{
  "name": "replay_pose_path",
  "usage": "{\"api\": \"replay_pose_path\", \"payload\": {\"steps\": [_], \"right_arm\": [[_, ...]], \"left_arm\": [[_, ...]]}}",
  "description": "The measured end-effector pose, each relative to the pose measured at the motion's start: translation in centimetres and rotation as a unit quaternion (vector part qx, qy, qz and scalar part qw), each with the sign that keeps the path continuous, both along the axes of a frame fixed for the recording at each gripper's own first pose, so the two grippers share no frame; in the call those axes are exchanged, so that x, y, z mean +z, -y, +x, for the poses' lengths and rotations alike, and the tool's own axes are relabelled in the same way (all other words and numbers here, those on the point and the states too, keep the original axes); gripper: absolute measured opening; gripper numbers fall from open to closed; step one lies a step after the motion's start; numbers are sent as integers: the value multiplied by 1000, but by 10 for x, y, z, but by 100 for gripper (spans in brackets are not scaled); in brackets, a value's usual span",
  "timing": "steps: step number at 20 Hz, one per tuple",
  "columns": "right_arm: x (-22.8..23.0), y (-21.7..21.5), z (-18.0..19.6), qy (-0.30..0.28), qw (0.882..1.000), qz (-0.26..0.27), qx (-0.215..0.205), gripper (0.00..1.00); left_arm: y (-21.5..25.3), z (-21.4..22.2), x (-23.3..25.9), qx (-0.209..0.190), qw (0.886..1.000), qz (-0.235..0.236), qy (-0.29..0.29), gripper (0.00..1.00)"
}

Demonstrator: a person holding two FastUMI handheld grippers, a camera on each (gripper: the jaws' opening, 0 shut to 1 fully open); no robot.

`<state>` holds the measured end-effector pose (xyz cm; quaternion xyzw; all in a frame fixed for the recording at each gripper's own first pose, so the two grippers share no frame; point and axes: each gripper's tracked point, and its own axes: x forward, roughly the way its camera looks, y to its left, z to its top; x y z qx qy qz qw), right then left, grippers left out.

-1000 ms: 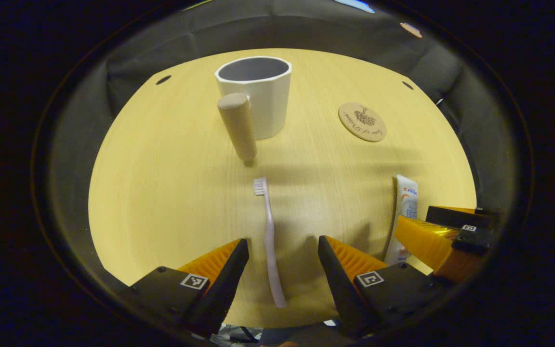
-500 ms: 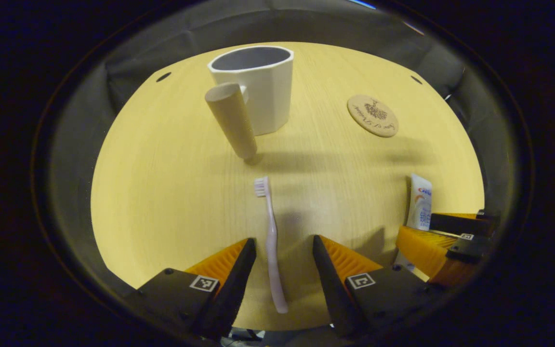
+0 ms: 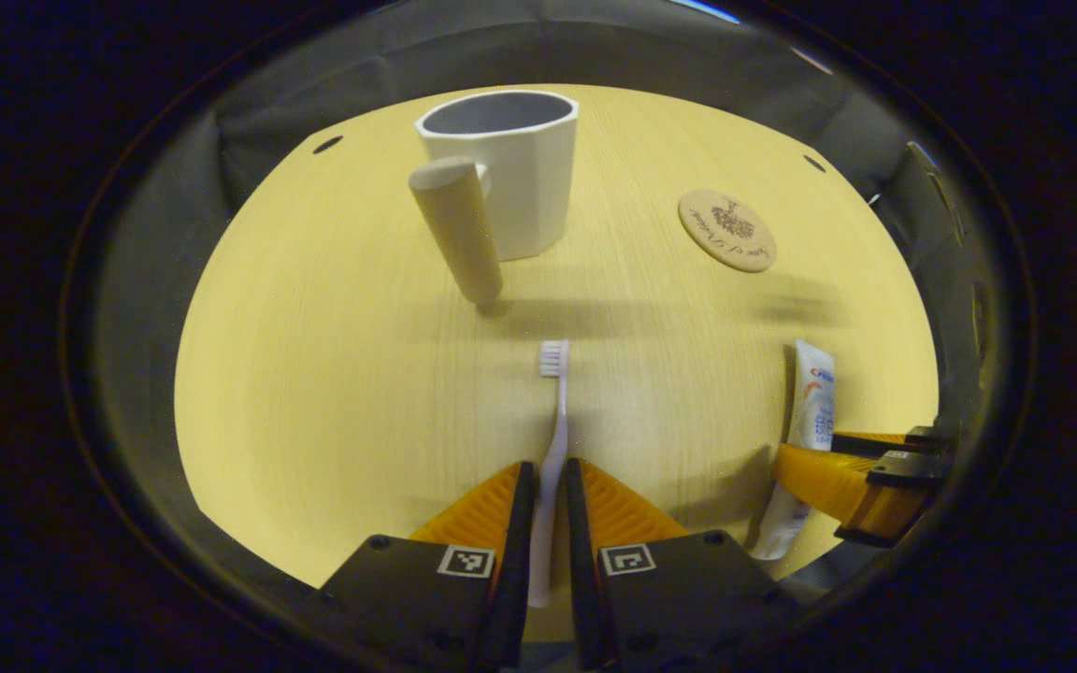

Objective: Put the toothbrush and toothpaste on the desktop into the cup, then pick up the cup and place it on the coaster on the desktop.

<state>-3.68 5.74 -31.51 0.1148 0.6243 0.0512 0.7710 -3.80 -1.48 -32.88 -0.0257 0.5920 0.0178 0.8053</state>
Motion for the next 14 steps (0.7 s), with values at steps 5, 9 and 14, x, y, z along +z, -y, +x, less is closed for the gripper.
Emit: {"api": "replay_pose_path", "payload": {"steps": [5, 9, 14], "right_arm": [[5, 3, 4, 6, 999, 23, -31, 33], [8, 1, 9, 26, 997, 56, -39, 17], [21, 6, 14, 57, 996, 68, -31, 17]], "left_arm": [[-4, -1, 1, 8, 1000, -7, 6, 17], [-1, 0, 3, 24, 999, -42, 21, 12], [-6, 0, 17, 55, 995, -63, 55, 12]]}}
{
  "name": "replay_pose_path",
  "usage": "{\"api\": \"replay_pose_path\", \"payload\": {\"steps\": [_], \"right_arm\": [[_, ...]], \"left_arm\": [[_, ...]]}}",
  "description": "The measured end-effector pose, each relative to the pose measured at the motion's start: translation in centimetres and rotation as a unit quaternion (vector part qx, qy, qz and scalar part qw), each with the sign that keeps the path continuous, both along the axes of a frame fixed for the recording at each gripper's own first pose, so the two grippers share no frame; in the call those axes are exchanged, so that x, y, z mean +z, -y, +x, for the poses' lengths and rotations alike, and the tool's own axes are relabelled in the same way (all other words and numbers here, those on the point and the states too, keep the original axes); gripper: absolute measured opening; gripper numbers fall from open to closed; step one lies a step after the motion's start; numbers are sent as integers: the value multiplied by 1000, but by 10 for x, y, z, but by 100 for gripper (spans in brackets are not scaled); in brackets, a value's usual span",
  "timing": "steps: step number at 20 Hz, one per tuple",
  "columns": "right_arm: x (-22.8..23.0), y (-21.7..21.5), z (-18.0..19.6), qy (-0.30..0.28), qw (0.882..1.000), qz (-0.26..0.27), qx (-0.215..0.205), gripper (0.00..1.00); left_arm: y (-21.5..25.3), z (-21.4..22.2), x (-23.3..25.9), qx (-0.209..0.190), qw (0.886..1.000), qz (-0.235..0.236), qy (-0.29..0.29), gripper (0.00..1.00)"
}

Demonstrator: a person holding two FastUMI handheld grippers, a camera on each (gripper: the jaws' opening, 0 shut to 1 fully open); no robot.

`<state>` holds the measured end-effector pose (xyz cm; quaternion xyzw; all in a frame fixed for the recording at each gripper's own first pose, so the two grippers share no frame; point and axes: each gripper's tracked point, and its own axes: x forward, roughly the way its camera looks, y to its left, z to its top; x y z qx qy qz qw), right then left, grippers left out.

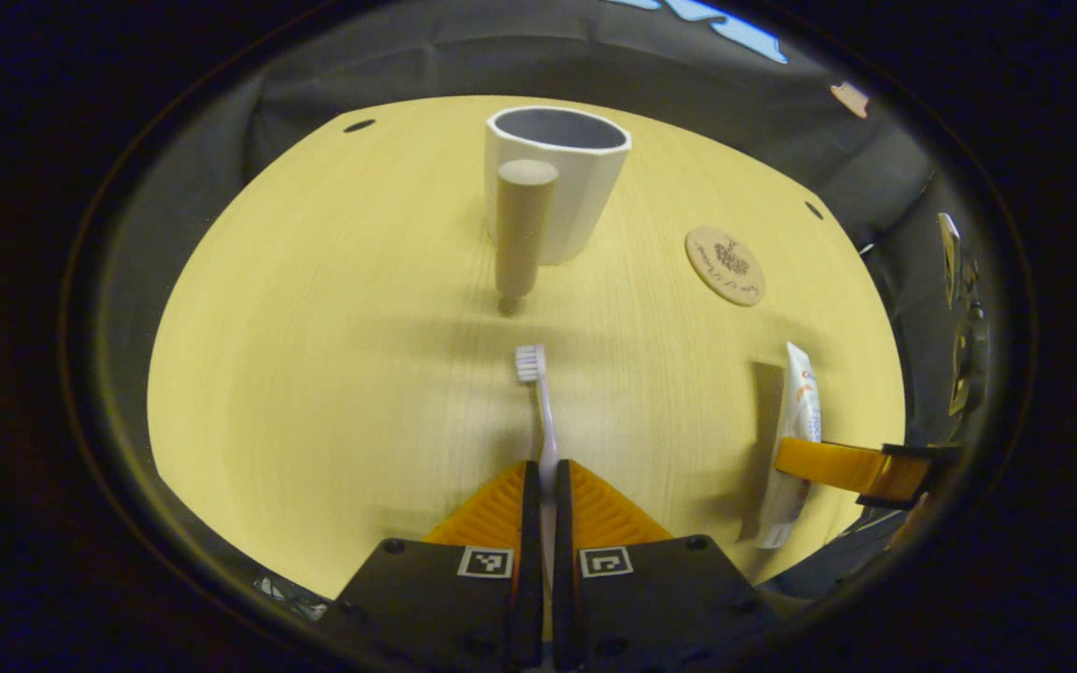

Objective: Put the toothbrush and toothpaste on the desktop into the cup, then pick up the cup and place it on the coaster on the desktop.

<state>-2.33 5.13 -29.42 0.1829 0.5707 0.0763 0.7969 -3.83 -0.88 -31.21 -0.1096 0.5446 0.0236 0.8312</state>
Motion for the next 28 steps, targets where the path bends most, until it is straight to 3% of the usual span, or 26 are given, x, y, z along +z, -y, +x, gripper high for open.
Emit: {"api": "replay_pose_path", "payload": {"steps": [7, 14, 21, 28], "right_arm": [[36, 6, 18, 92, 996, -9, 19, 17], [89, -5, 40, 190, 981, 16, 28, 17], [145, -15, 69, 286, 957, 32, 22, 17], [177, -16, 85, 344, 939, 10, 15, 17]], "left_arm": [[-21, 10, 47, 40, 996, 12, 82, 12], [-44, 21, 97, 67, 983, 31, 168, 12], [-68, 62, 157, 80, 959, 41, 270, 12], [-83, 125, 211, 68, 921, 41, 382, 11]]}}
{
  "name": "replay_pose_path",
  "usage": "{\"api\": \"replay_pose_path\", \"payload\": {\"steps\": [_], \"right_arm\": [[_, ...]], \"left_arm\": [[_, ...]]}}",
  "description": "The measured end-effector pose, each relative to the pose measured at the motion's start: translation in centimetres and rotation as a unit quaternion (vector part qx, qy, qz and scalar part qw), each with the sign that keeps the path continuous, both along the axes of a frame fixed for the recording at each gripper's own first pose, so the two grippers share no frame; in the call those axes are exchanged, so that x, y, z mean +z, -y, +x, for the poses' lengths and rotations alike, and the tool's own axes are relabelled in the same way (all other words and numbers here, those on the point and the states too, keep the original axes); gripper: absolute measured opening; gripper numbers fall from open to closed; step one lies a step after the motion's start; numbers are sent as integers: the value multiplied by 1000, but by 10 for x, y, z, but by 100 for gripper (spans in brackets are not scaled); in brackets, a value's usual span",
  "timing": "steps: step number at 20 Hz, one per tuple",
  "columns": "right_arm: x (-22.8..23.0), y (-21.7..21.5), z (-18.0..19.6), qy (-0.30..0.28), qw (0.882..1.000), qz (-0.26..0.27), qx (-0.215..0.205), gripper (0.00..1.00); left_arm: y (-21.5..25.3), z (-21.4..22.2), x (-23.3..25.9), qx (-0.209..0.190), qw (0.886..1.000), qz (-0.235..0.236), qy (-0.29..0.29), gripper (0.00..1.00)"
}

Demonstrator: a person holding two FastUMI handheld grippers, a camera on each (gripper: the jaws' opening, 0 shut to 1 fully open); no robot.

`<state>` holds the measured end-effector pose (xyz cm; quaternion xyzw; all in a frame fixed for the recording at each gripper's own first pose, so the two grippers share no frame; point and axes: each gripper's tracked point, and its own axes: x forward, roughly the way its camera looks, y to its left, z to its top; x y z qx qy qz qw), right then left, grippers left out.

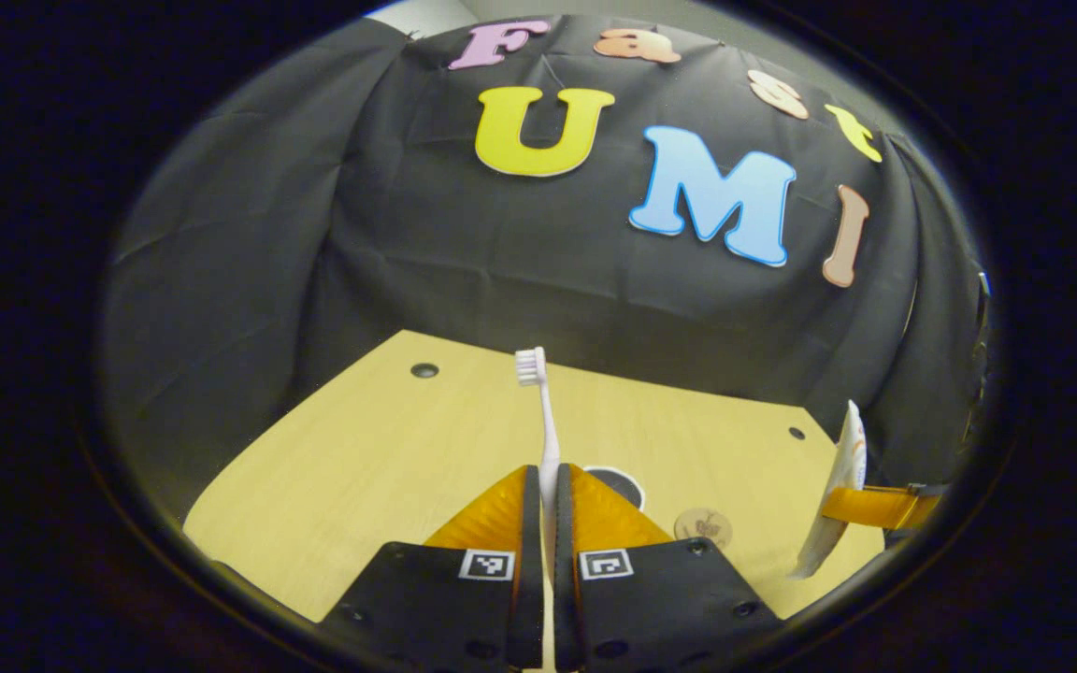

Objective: Put the toothbrush and toothpaste on the desktop into the cup, then pick up the cup and place it on the coaster on the desktop.

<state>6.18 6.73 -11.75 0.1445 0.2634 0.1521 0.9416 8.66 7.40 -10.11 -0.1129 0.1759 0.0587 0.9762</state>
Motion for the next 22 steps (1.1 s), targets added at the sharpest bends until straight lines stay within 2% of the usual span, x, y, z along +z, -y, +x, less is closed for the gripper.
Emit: {"api": "replay_pose_path", "payload": {"steps": [5, 6, 7, 13, 18, 22], "right_arm": [[9, 3, 10, 11, 1000, -7, -20, 17], [8, 4, 13, 11, 1000, -14, -25, 13], [6, 7, 16, 10, 999, -21, -28, 17], [-4, 10, 25, -7, 999, -31, -41, 16], [-16, 9, 25, -21, 998, -42, -36, 17], [-18, 2, 26, -19, 999, -44, -24, 17]], "left_arm": [[5, 40, 6, -30, 998, -9, 45, 11], [8, 49, 7, -35, 998, -12, 54, 11], [12, 59, 7, -41, 997, -14, 62, 11], [26, 104, -6, -64, 995, -21, 79, 11], [28, 119, -37, -62, 996, -32, 62, 11], [35, 113, -69, -62, 997, -15, 32, 11]]}}
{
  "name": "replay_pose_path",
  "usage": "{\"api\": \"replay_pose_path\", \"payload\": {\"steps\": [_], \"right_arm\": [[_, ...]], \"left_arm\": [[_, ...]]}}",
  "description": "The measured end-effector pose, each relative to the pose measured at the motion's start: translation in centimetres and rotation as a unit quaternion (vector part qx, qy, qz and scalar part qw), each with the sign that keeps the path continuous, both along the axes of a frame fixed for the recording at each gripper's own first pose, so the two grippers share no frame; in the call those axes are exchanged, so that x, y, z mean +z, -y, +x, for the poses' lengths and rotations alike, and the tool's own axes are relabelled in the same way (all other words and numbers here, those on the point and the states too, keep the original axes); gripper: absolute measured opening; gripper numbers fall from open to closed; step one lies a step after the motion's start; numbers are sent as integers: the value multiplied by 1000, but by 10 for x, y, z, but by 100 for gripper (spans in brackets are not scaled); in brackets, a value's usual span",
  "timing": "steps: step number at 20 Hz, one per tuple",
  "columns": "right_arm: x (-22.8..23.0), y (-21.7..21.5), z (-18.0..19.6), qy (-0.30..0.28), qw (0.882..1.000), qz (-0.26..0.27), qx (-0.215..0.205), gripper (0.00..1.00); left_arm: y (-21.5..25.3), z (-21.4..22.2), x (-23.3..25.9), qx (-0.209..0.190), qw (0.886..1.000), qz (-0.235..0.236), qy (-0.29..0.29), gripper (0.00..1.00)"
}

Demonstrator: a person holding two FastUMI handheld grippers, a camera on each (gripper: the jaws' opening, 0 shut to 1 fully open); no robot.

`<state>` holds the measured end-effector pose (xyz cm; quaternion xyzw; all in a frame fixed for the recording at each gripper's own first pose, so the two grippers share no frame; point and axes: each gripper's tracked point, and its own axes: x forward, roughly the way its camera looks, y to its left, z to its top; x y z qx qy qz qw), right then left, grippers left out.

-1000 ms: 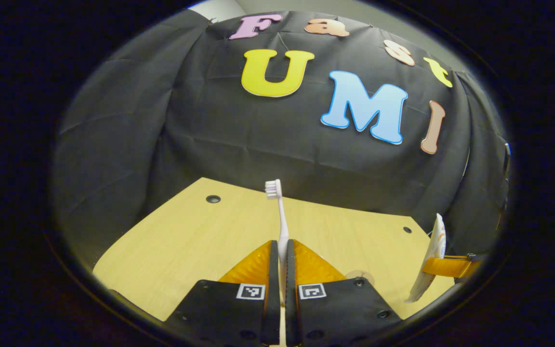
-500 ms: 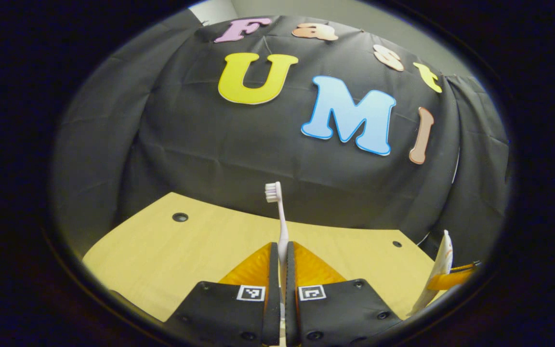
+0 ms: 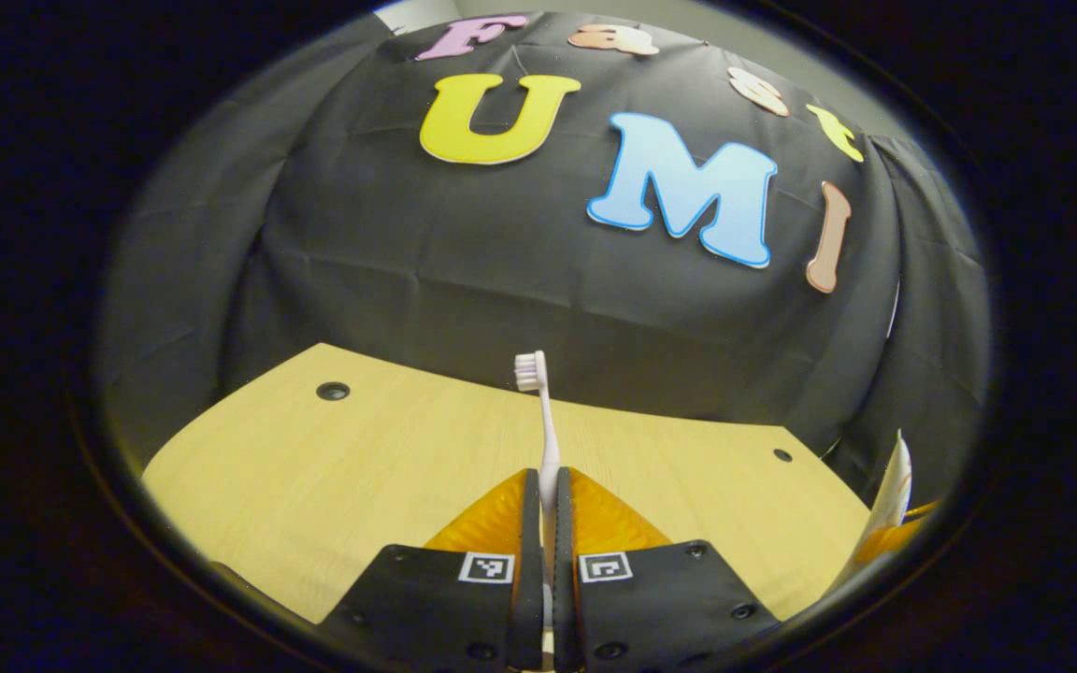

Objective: Put the toothbrush and toothpaste on the desktop into the cup, then pick up the cup and place it on the coaster on the desktop.

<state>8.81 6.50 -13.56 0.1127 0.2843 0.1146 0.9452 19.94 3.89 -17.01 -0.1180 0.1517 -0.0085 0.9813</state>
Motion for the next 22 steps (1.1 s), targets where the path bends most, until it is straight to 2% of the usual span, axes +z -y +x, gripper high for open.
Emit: {"api": "replay_pose_path", "payload": {"steps": [3, 9, 10, 11, 12, 15, 17, 18, 21, 22], "right_arm": [[0, -5, 2, -1, 1000, 6, 8, 17], [12, -12, 16, 22, 1000, 7, 20, 16], [14, -14, 18, 26, 999, 8, 22, 17], [16, -17, 21, 30, 999, 9, 24, 16], [17, -20, 24, 33, 999, 12, 26, 16], [21, -29, 33, 44, 998, 13, 34, 16], [26, -36, 41, 54, 998, 14, 39, 17], [29, -40, 45, 61, 997, 15, 43, 17], [37, -55, 60, 78, 995, 19, 55, 16], [39, -61, 65, 83, 995, 20, 60, 16]], "left_arm": [[0, -3, -15, 2, 1000, 11, -18, 11], [6, -9, -28, -4, 999, 2, -47, 13], [7, -13, -30, -7, 999, 1, -53, 19], [10, -16, -33, -12, 998, -4, -61, 19], [13, -20, -35, -16, 998, -9, -67, 14], [17, -24, -30, -28, 997, -22, -69, 17], [19, -31, -29, -37, 996, -27, -72, 29], [21, -33, -28, -43, 996, -34, -72, 40], [18, -45, -19, -46, 996, -40, -72, 49], [16, -50, -15, -47, 996, -38, -70, 63]]}}
